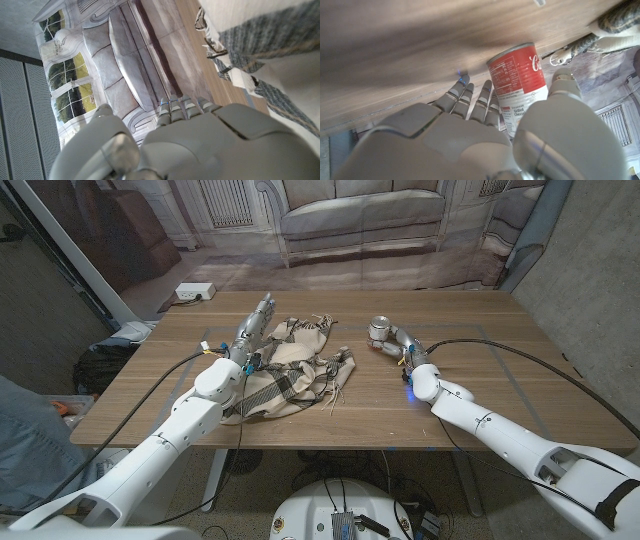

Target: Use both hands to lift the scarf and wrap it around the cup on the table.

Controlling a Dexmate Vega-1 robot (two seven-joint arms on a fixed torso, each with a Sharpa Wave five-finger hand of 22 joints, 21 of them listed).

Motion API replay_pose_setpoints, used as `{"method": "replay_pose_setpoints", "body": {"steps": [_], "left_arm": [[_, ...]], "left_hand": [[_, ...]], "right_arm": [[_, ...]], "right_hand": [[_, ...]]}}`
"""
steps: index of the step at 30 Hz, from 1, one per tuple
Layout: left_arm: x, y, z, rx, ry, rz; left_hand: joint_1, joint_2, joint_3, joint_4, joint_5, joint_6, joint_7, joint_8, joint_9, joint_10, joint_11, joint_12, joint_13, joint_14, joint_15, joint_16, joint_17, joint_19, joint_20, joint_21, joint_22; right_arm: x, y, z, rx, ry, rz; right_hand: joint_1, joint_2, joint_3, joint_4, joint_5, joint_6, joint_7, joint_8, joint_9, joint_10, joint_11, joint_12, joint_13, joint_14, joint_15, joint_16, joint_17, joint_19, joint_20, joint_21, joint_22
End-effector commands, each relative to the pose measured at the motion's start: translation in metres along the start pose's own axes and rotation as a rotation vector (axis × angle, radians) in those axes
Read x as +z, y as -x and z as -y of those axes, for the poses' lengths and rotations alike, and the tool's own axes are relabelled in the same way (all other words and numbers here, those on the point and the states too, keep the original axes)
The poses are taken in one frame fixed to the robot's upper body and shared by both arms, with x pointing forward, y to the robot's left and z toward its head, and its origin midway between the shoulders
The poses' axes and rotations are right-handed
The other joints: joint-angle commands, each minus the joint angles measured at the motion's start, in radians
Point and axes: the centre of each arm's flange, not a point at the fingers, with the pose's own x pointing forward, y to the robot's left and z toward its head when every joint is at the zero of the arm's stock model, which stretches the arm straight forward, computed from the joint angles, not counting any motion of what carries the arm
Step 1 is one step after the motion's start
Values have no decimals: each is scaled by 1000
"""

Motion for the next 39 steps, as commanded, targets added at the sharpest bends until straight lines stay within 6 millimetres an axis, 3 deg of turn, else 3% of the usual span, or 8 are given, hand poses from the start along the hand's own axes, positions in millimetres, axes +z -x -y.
{"method": "replay_pose_setpoints", "body": {"steps": [1,3,4,7,11,24,29,39], "left_arm": [[-1,1,1,2,6,-1],[-1,1,0,4,4,-1],[-1,2,0,5,5,0],[0,2,0,7,6,1],[0,2,-1,9,8,5],[1,6,0,34,1,-20],[10,9,-1,44,-63,-22],[35,25,-4,94,-281,3]], "left_hand": [[2,9,-2,3,-1,12,-1,-1,2,12,3,0,3,6,1,-1,3,-3,8,-1,5],[2,9,-2,3,-1,12,-2,-1,2,12,3,0,3,7,1,-1,3,-4,8,-1,5],[2,9,-2,3,-2,12,-1,-1,2,12,3,0,3,7,1,-1,3,-4,8,-1,5],[2,10,-2,3,-2,13,-1,-2,2,13,3,-1,3,6,0,-1,3,-4,9,-1,5],[3,11,-3,3,-3,13,-2,-2,2,13,4,-1,3,7,-1,-1,3,-4,9,-1,5],[5,15,-3,3,-6,24,-3,-1,2,24,0,1,3,15,-2,0,3,-3,11,-1,5],[97,61,39,-40,-18,61,-7,6,3,64,-8,5,3,44,-7,2,0,14,19,2,4],[187,69,68,-94,-36,107,-17,14,4,112,-12,12,4,82,-12,5,-1,36,23,7,4]], "right_arm": [[0,-4,-15,-2,8,-14],[0,-4,-17,-25,2,-17],[0,-3,-17,-35,-1,-19],[0,-2,-18,-76,6,-24],[2,-1,-16,-97,18,-28],[12,9,1,-169,60,12],[17,22,12,-203,45,28],[27,43,24,-235,-3,46]], "right_hand": [[-1,10,-6,0,5,16,-11,4,6,30,-9,12,3,24,1,9,5,17,-3,-4,0],[-3,19,-9,4,8,52,-25,15,7,80,-34,30,5,75,-9,24,7,40,2,-3,0],[-2,25,-13,6,9,81,-36,23,8,148,-51,55,9,113,-19,30,8,60,-1,-3,1],[29,46,-20,-3,13,279,-66,83,15,348,-100,136,24,300,-64,53,8,83,-26,-23,2],[97,75,-3,-25,20,357,-88,112,27,456,-113,181,42,434,-124,68,9,108,-55,-31,2],[215,125,41,-52,26,382,-87,124,37,528,-115,204,59,507,-174,61,7,153,-96,-27,4],[226,141,49,-48,22,394,-84,128,36,550,-114,210,61,523,-181,60,8,166,-100,-24,5],[220,149,48,-39,15,393,-79,125,34,550,-113,208,62,520,-176,54,8,168,-98,-25,6]]}}
